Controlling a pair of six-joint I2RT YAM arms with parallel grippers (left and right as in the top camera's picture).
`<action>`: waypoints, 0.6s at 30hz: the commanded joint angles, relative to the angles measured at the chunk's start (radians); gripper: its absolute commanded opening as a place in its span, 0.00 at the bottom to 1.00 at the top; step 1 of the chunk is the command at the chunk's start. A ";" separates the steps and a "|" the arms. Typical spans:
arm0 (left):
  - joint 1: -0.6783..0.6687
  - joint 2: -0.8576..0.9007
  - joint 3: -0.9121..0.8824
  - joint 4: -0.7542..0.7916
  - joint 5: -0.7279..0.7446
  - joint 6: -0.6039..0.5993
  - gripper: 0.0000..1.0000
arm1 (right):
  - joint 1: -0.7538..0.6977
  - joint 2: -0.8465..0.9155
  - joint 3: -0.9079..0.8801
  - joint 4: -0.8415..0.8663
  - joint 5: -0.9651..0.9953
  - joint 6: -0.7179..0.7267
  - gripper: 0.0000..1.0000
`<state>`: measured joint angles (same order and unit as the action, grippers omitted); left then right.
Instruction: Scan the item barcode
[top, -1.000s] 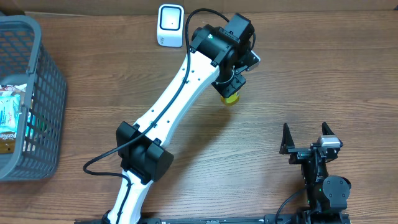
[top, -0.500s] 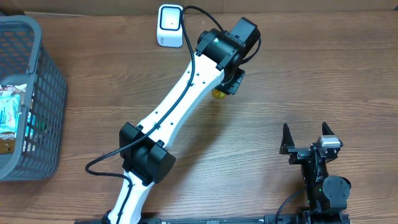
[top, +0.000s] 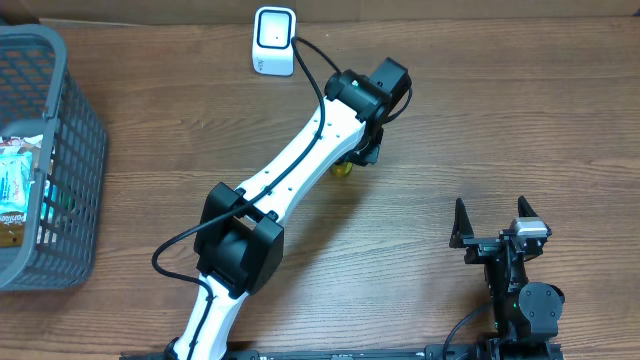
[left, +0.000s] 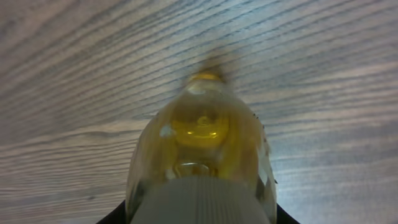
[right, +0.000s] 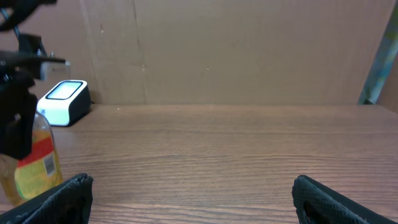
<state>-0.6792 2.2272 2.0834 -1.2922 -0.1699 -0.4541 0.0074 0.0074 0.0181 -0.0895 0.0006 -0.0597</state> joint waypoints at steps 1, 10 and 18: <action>-0.003 0.003 -0.034 0.033 -0.024 -0.090 0.35 | 0.005 -0.005 -0.010 0.006 0.005 -0.005 1.00; -0.003 0.004 -0.053 0.045 -0.020 -0.092 0.57 | 0.005 -0.005 -0.010 0.006 0.005 -0.005 1.00; -0.002 0.003 -0.051 0.045 -0.020 -0.083 0.82 | 0.005 -0.005 -0.010 0.006 0.005 -0.005 1.00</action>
<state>-0.6792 2.2276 2.0369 -1.2514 -0.1699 -0.5331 0.0074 0.0074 0.0185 -0.0895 0.0006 -0.0597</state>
